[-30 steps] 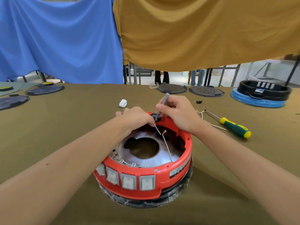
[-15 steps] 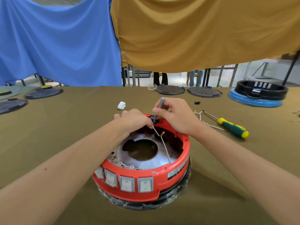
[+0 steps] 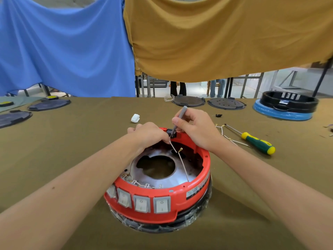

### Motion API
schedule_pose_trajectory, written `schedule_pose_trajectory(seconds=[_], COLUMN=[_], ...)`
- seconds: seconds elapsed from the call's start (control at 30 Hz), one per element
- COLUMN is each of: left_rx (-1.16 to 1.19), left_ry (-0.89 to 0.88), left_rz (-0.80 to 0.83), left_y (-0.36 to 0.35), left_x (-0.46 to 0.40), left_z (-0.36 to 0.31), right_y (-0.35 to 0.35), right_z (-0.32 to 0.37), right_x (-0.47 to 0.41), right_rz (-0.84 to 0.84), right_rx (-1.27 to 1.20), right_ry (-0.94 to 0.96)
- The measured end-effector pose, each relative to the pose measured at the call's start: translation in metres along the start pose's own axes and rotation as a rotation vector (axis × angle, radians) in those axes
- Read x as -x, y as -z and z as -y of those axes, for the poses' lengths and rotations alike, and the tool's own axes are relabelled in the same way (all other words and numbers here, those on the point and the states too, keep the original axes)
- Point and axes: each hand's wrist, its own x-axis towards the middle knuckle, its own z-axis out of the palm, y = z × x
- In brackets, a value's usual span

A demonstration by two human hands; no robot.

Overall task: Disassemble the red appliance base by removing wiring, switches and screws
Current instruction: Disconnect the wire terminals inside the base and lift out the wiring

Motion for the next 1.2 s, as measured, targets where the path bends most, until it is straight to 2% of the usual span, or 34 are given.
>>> schedule_pose_trajectory(seconds=[0.17,0.43,0.8,1.2], left_rx=[-0.006,0.01,0.015,0.014], left_ry=[-0.006,0.004,-0.006,-0.014], left_rz=[0.002,-0.001,0.001,0.009], left_y=[0.0,-0.001,0.0,-0.001], left_x=[-0.001,-0.003,0.0,-0.005], left_z=[0.0,0.001,0.0,0.002], right_y=[0.001,0.001,0.001,0.0], right_z=[0.006,0.001,0.002,-0.004], right_x=[0.0,-0.001,0.0,-0.003], right_rz=[0.046,0.045,0.039,0.066], right_rx=[0.172,-0.083,0.031,-0.159], right_ry=[0.055,-0.056,0.024,-0.064])
